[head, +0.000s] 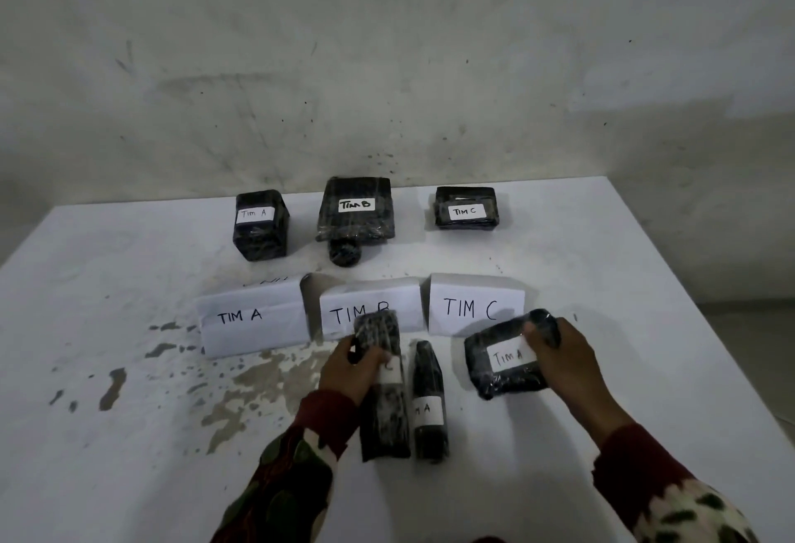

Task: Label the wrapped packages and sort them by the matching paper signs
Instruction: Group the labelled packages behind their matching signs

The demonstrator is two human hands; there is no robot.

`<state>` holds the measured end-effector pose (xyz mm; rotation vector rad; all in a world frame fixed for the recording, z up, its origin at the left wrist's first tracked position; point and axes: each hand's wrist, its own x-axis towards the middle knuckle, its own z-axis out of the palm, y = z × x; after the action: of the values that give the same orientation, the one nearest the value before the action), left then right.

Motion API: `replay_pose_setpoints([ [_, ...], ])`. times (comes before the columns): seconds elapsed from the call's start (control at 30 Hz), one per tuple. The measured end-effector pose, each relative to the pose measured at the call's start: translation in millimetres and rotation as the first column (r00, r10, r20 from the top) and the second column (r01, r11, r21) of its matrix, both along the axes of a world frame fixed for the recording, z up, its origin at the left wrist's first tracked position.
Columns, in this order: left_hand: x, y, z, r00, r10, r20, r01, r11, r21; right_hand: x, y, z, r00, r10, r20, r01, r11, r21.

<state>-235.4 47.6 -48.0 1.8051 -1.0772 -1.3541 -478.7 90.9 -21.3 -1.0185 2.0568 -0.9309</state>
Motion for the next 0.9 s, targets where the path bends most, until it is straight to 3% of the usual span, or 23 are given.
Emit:
replay_pose_setpoints([
  [0.1, 1.9, -12.1, 9.1, 0.996, 0.044, -0.079, -0.049, 0.997, -0.066, 1.0, -9.1, 6.3, 0.997, -0.056, 0.048, 0.060, 0.995, -0.082],
  [0.33, -8.1, -44.0, 31.8, 0.964, 0.064, -0.260, -0.097, 0.988, -0.117, 6.5, -21.4, 19.3, 0.921, -0.125, 0.369, 0.183, 0.975, -0.129],
  [0.57, -32.0, -92.1, 48.8, 0.984, -0.094, -0.148, 0.053, 0.964, -0.261, -8.5, -49.1, 28.7, 0.766, -0.149, 0.625, 0.306, 0.940, -0.150],
  [0.8, -67.7, -149.6, 44.2, 0.963, -0.039, -0.266, -0.014, 0.981, -0.193, -36.2, -84.0, 26.0, 0.598, -0.186, 0.779, 0.415, 0.904, -0.103],
  [0.9, -83.4, -171.0, 40.1, 0.965, -0.067, -0.252, 0.026, 0.986, -0.163, -43.1, -97.1, 21.6, 0.580, -0.204, 0.789, 0.440, 0.893, -0.092],
])
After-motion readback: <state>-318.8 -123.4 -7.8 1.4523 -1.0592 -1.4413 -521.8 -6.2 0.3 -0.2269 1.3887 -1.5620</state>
